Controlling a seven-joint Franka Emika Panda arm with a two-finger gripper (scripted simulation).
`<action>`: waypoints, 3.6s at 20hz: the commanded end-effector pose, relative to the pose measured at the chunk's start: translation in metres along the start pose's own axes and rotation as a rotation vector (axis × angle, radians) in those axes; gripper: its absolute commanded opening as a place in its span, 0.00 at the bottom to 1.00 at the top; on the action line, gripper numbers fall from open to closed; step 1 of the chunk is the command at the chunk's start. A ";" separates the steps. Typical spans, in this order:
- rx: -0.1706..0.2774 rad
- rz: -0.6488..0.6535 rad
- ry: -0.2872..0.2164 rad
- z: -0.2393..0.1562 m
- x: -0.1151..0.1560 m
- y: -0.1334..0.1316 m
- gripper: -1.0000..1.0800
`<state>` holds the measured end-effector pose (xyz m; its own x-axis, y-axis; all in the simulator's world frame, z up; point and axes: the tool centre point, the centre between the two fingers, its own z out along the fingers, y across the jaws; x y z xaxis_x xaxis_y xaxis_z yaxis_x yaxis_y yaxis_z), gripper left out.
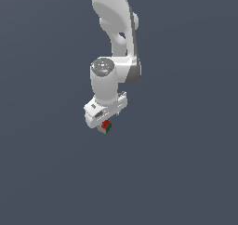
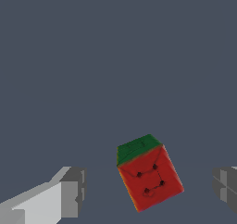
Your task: Pick up the object and move it to a goal position.
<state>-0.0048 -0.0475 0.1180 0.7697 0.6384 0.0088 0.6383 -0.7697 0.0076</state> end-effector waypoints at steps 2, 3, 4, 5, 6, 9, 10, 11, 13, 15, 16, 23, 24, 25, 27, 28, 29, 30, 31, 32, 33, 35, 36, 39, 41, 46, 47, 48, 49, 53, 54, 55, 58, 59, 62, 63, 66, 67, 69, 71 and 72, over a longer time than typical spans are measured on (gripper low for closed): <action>0.001 -0.087 -0.002 0.007 -0.007 0.004 0.96; 0.002 -0.111 -0.003 0.009 -0.009 0.005 0.96; 0.002 -0.135 -0.004 0.012 -0.011 0.006 0.96; 0.003 -0.159 -0.004 0.014 -0.013 0.007 0.96; 0.003 -0.183 -0.005 0.016 -0.015 0.008 0.96; 0.005 -0.249 -0.006 0.021 -0.020 0.010 0.96; 0.005 -0.268 -0.006 0.023 -0.021 0.011 0.96; 0.006 -0.286 -0.006 0.024 -0.023 0.011 0.96; 0.007 -0.318 -0.007 0.027 -0.025 0.012 0.96; 0.007 -0.345 -0.007 0.029 -0.027 0.013 0.96; 0.008 -0.357 -0.007 0.030 -0.028 0.014 0.96; 0.009 -0.405 -0.007 0.034 -0.032 0.015 0.96; 0.009 -0.407 -0.007 0.034 -0.032 0.015 0.96; 0.009 -0.407 -0.007 0.034 -0.032 0.015 0.96; 0.009 -0.403 -0.007 0.035 -0.032 0.015 0.96; 0.009 -0.403 -0.007 0.036 -0.032 0.015 0.96; 0.009 -0.403 -0.007 0.038 -0.033 0.015 0.96; 0.009 -0.404 -0.007 0.040 -0.032 0.015 0.96; 0.009 -0.404 -0.007 0.044 -0.033 0.015 0.96; 0.009 -0.404 -0.007 0.048 -0.033 0.015 0.96; 0.009 -0.405 -0.007 0.052 -0.033 0.015 0.96; 0.009 -0.406 -0.007 0.064 -0.033 0.014 0.96; 0.009 -0.406 -0.007 0.069 -0.033 0.014 0.96; 0.009 -0.407 -0.007 0.080 -0.034 0.014 0.96; 0.009 -0.407 -0.007 0.084 -0.033 0.015 0.96; 0.009 -0.407 -0.007 0.085 -0.033 0.015 0.00; 0.009 -0.407 -0.007 0.085 -0.033 0.015 0.00; 0.009 -0.407 -0.007 0.085 -0.033 0.015 0.00; 0.009 -0.407 -0.007 0.085 -0.033 0.015 0.00; 0.009 -0.407 -0.007 0.085 -0.033 0.015 0.00; 0.008 -0.407 -0.007 0.084 -0.033 0.015 0.00; 0.008 -0.407 -0.007 0.083 -0.033 0.015 0.00; 0.008 -0.407 -0.007 0.079 -0.031 0.015 0.00; 0.008 -0.407 -0.007 0.076 -0.031 0.014 0.00; 0.008 -0.407 -0.007 0.063 -0.027 0.013 0.00; 0.008 -0.408 -0.007 0.058 -0.025 0.013 0.00; 0.008 -0.408 -0.007 0.038 -0.019 0.011 0.00; 0.008 -0.408 -0.007 0.030 -0.016 0.010 0.00; 0.008 -0.408 -0.007 0.013 -0.011 0.009 0.00; 0.008 -0.408 -0.007 -0.006 -0.005 0.007 0.00; 0.009 -0.409 -0.007 -0.016 -0.001 0.006 0.00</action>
<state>-0.0053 -0.0572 0.1183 0.4534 0.8913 -0.0010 0.8913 -0.4534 -0.0017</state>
